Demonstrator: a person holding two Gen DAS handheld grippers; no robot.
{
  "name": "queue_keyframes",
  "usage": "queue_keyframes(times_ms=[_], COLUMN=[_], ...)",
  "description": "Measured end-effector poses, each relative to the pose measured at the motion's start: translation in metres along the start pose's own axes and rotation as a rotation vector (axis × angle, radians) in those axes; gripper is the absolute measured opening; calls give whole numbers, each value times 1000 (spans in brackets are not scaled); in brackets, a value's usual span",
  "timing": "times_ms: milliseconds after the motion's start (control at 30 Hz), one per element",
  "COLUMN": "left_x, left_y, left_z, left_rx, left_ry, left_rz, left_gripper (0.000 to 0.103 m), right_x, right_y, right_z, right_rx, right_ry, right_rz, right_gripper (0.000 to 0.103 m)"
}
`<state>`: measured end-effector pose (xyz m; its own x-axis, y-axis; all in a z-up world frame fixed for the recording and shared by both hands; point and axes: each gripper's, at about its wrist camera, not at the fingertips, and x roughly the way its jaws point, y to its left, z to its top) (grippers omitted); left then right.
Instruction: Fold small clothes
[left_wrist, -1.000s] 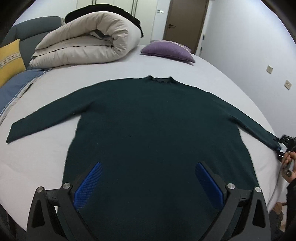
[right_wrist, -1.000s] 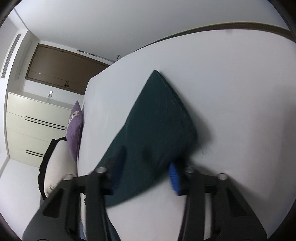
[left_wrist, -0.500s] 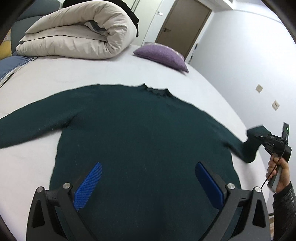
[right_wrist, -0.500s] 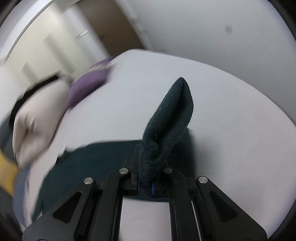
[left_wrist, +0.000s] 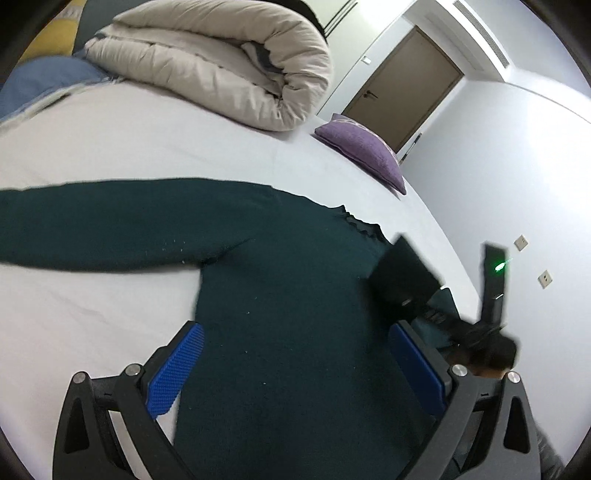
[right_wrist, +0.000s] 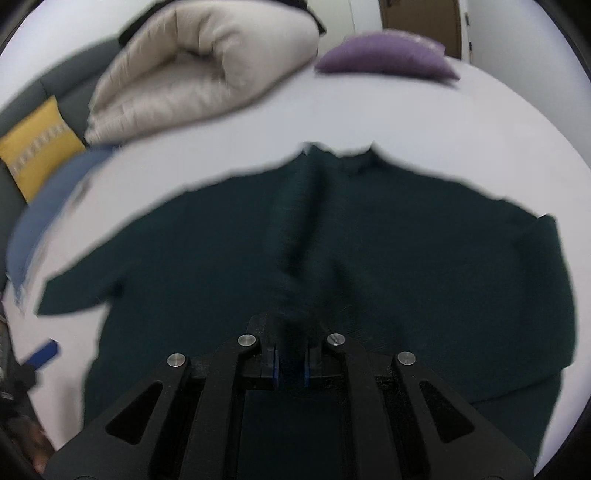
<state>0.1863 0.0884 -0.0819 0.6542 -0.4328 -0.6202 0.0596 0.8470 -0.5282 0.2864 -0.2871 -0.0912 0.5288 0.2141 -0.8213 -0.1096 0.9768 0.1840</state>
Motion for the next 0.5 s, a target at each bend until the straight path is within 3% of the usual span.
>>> queue_keyframes(times_ms=[33,100,133,167,300,500], left_x=[3,9,13,16,39,95], left_y=[1,0,-3,-5,-22,-51], left_z=[-1,-1,0,0,2,11], left_rx=[-2,-3,-4,-4,5,38], left_ry=[4,17,23,29,67,165], left_rz=[-5,-15,-21,-28,-54,-47], left_gripper=[102,102,102,102,102,102], right_x=[-9,-8,-9,-16,-75,-130], right_y=[1,-1,-3,-7,-33,-102], right_z=[-41,-59,-67,-83,-106,-133], right_rx=[21,55,78,91,92,255], right_ry=[0,4,-3,-18,-105,-146], right_rz=[14,82,107,118,128,199], right_gripper=[14,35,59,74,75,75])
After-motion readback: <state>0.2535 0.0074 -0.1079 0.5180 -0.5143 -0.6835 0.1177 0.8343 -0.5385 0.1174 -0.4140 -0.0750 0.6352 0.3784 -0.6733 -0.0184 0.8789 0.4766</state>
